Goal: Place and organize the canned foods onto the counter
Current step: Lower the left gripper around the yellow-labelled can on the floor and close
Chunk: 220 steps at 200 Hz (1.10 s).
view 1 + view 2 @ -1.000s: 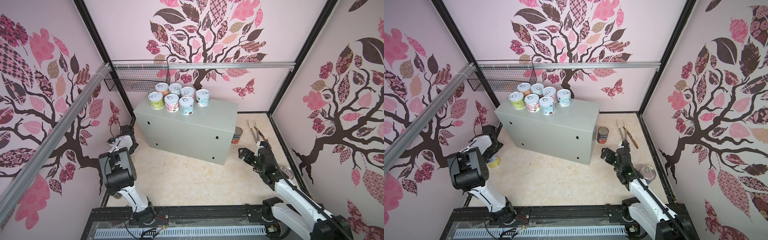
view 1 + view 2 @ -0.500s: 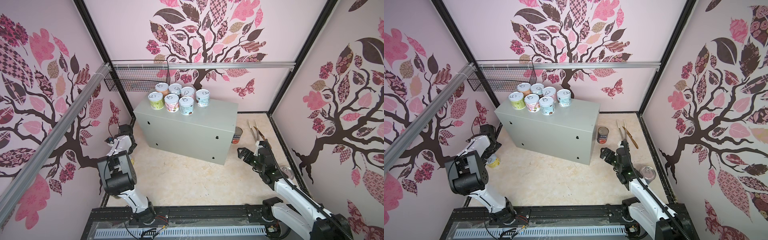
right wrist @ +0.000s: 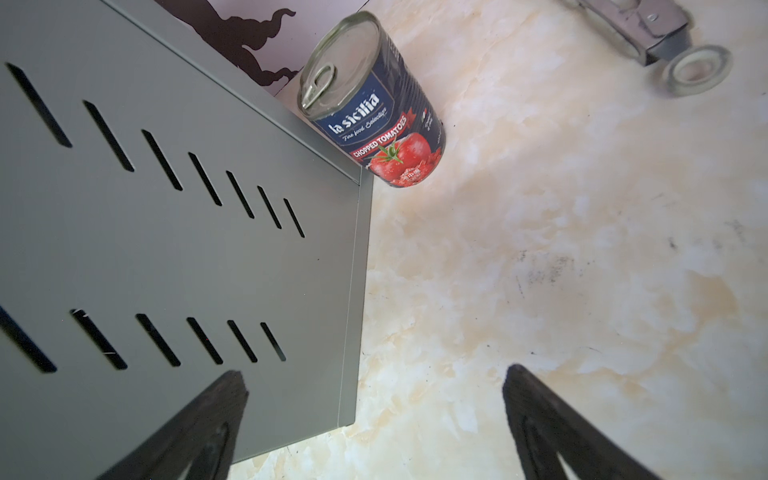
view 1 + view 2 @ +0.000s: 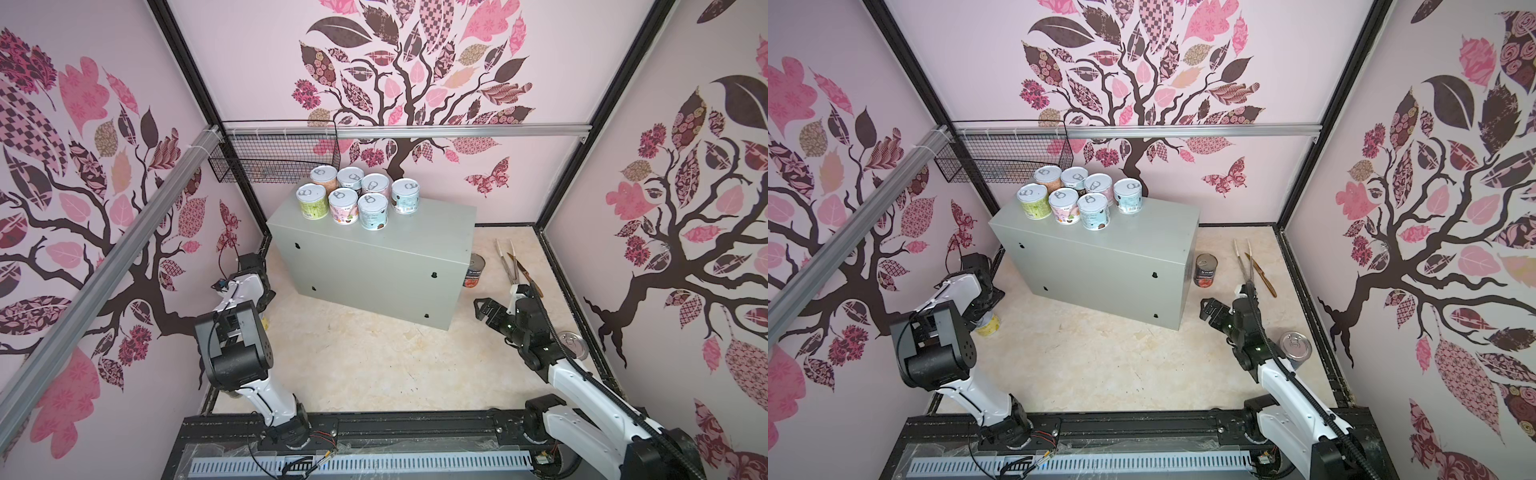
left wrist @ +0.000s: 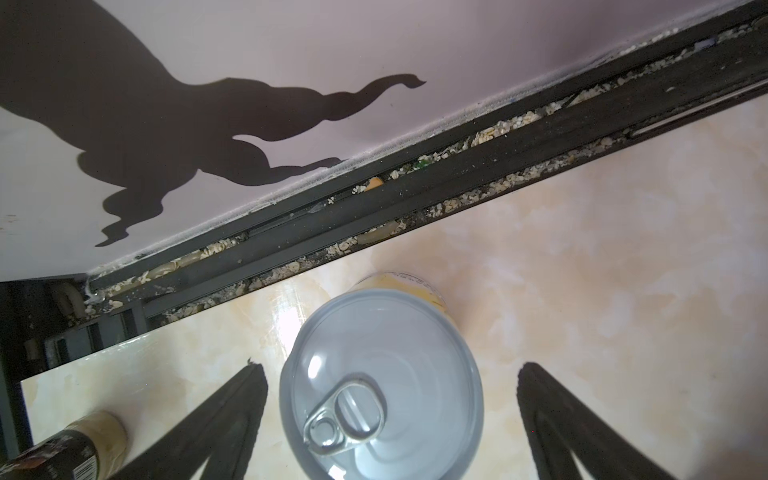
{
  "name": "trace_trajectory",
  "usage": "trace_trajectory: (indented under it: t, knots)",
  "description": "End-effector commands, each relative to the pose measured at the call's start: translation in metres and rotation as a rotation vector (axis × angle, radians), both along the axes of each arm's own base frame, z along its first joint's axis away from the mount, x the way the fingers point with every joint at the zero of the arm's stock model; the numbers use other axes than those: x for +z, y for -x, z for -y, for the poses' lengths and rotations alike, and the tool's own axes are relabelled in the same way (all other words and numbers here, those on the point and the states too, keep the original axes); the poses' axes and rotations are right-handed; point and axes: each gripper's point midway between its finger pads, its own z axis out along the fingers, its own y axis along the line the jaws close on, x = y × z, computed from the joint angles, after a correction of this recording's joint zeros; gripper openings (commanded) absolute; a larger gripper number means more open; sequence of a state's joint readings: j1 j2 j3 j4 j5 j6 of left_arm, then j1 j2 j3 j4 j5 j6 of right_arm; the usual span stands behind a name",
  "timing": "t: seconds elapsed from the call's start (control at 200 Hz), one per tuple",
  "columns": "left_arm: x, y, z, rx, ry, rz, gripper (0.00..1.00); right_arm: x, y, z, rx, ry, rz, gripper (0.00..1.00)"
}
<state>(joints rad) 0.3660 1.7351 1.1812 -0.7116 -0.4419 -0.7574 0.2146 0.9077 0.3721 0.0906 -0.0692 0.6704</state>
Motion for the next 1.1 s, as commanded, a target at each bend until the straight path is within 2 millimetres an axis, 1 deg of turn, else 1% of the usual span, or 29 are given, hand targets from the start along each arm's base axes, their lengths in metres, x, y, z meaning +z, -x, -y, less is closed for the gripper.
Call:
trace_trajectory:
  t: [0.0,0.1,0.24,0.565,0.625,0.69,0.795,0.935,1.095]
  knots:
    - [-0.021,0.005,0.001,-0.003,0.027,-0.028,0.98,0.004,-0.004,-0.001,0.004,-0.005,0.013,1.0]
    - [-0.034,0.008,0.001,0.0,0.041,-0.05,0.98,0.003,-0.004,-0.002,0.005,-0.008,0.011,1.0]
    - [-0.042,0.009,0.001,-0.003,0.045,-0.064,0.97,0.0,-0.004,-0.002,0.007,-0.012,0.007,1.0]
    - [-0.055,0.011,0.0,-0.026,0.026,-0.075,0.81,0.001,-0.002,-0.004,0.018,-0.023,0.018,1.0]
    - [-0.055,0.012,0.0,-0.03,0.023,-0.083,0.76,0.003,-0.002,-0.004,0.02,-0.023,0.023,1.0]
    - [-0.052,0.01,0.002,-0.045,0.018,-0.084,0.66,0.004,-0.002,-0.004,0.02,-0.025,0.028,1.0]
    - [-0.045,0.005,0.007,-0.072,-0.001,-0.075,0.58,0.007,-0.001,-0.007,0.034,-0.032,0.037,1.0]
    - [-0.028,-0.004,0.016,-0.122,-0.026,-0.068,0.54,0.008,0.0,-0.009,0.047,-0.044,0.044,1.0]
    - [-0.005,-0.013,0.032,-0.183,-0.029,-0.076,0.52,0.012,0.0,-0.013,0.063,-0.057,0.049,1.0]
